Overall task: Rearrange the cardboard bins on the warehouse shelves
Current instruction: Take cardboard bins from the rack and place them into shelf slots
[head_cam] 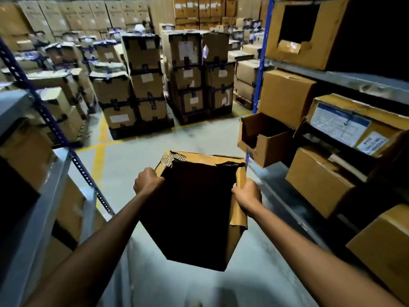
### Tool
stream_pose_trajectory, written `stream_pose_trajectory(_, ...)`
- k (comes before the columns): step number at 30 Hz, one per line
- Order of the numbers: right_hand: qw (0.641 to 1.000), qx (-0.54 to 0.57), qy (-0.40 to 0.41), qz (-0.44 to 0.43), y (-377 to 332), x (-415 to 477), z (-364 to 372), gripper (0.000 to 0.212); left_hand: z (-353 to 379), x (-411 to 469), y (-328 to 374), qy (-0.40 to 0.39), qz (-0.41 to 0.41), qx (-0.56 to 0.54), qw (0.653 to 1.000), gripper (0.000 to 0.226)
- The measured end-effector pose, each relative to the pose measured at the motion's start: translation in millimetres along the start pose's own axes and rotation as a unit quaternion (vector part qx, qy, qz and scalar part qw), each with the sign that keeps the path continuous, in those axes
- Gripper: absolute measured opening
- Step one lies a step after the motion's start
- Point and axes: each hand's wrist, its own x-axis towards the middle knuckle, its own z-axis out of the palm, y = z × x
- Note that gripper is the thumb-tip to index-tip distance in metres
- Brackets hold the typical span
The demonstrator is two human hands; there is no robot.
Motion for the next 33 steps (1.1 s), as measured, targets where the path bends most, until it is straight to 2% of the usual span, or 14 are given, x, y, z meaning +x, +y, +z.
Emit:
stream_pose_trajectory(6,0.997,-0.01,-0.035,0.066,49.9,13.4,6.7,0.042,56.9,5.1,-7.1,-0.054,-0.017,0.031,0.998,0.014)
stream_pose_trajectory(8,0.994,-0.016,-0.061,0.088,64.4,17.1,8.5,0.056,74.4,8.2,-6.2,-0.068,-0.007,0.04,0.997,0.012)
stream_pose_trajectory(9,0.993,-0.019,-0.058,0.097,70.9,18.6,8.8,0.071,82.3,9.4,-4.2,-0.077,0.005,0.048,0.996,0.011)
stream_pose_trajectory(11,0.995,-0.021,-0.002,0.096,75.9,19.0,5.6,0.096,94.4,10.3,2.6,-0.09,0.055,0.074,0.992,0.01)
stream_pose_trajectory(13,0.994,-0.009,0.081,0.077,76.2,24.1,-0.8,0.099,105.1,13.3,14.1,-0.101,0.135,0.107,0.98,0.012)
stream_pose_trajectory(15,0.99,-0.011,0.131,0.04,75.0,32.8,-8.9,0.095,113.6,17.8,30.7,-0.118,0.214,0.138,0.96,0.016)
stream_pose_trajectory(18,0.99,-0.029,0.14,-0.007,67.3,44.7,-22.1,0.092,124.0,19.9,60.6,-0.143,0.335,0.196,0.91,0.028)
stream_pose_trajectory(21,0.989,-0.046,0.132,-0.052,57.4,53.1,-29.9,0.092,129.4,8.0,93.2,-0.171,0.456,0.255,0.835,0.042)
stream_pose_trajectory(23,0.989,-0.054,0.115,-0.072,52.6,57.1,-29.5,0.096,136.6,-0.2,112.2,-0.184,0.521,0.288,0.782,0.04)
stream_pose_trajectory(26,0.99,-0.097,0.064,-0.081,51.2,62.3,-22.9,0.108,147.5,-11.3,133.7,-0.195,0.585,0.323,0.718,0.015)
stream_pose_trajectory(30,0.977,-0.199,-0.039,-0.062,55.9,65.7,-14.6,0.119,160.2,-28.8,152.0,-0.179,0.657,0.337,0.65,0.027)
stream_pose_trajectory(33,0.969,-0.232,-0.083,-0.026,63.8,65.7,-6.7,0.121,170.3,-36.8,156.9,-0.167,0.687,0.324,0.628,0.032)
